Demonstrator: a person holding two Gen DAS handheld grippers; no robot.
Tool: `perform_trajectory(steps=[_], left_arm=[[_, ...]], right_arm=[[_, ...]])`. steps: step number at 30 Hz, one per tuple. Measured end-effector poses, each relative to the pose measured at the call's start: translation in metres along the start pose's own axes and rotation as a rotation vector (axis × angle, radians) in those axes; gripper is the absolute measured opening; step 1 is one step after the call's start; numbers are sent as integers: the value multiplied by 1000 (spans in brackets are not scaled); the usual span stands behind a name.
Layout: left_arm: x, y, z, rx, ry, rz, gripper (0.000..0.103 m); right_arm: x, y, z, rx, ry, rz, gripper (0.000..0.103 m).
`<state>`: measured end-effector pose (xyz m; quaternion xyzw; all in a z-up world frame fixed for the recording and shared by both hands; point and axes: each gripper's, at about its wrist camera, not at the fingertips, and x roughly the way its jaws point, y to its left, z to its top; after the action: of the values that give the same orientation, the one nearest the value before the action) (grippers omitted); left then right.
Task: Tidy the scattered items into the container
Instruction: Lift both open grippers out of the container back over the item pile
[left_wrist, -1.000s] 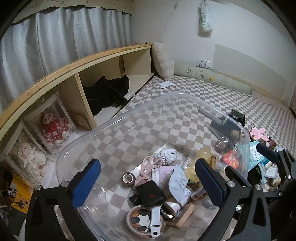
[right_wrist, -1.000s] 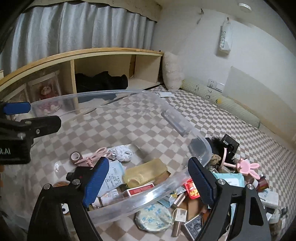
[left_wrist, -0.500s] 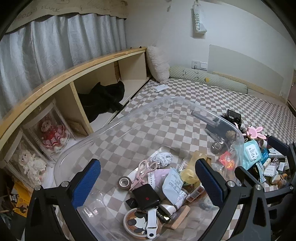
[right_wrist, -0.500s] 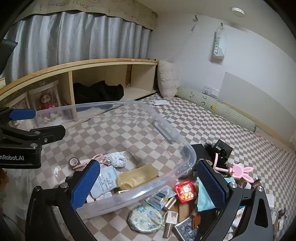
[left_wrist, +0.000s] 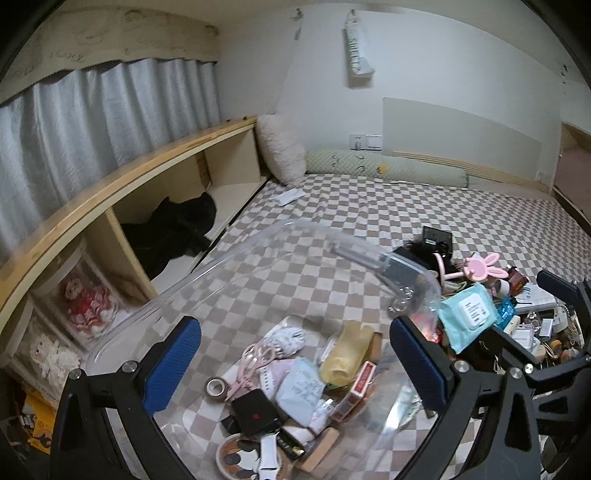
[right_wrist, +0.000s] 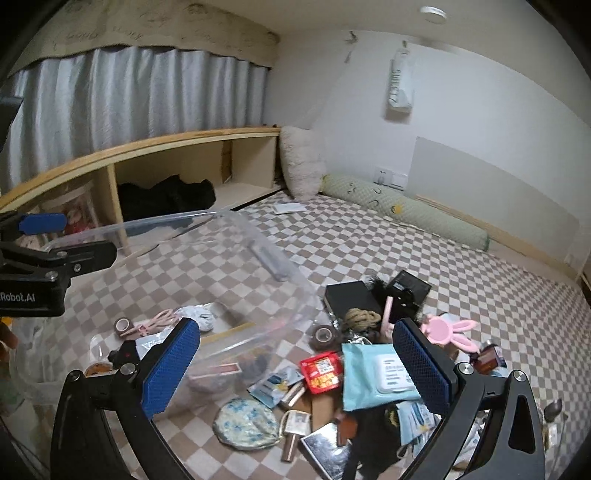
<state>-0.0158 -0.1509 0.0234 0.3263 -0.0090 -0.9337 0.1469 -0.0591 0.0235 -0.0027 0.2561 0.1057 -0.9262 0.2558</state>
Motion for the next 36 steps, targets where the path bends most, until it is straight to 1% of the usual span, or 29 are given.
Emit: perform_trajectory(steps=[7, 12, 19, 21, 23, 29, 36], left_arm=[[-1, -32, 9, 64, -16, -35, 103], [6, -59, 9, 131, 0, -56, 103], [12, -98, 5, 234, -15, -91, 103], [14, -108, 3, 252, -18, -108, 103], [16, -119, 0, 272, -12, -126, 103], [25, -147, -11, 333, 27, -170, 103], [36, -178, -30, 436, 87, -196, 103]], right_arm=[[-6, -32, -8, 42, 8, -34, 103], [-16, -61, -13, 86, 6, -59, 103], [-27, -101, -26, 163, 10, -105, 103], [-29, -112, -33, 200, 21, -124, 103], [-30, -120, -40, 230, 36, -123, 103], [-30, -144, -66, 283, 85, -165, 103], [-30, -167, -107, 367, 147, -163, 103]])
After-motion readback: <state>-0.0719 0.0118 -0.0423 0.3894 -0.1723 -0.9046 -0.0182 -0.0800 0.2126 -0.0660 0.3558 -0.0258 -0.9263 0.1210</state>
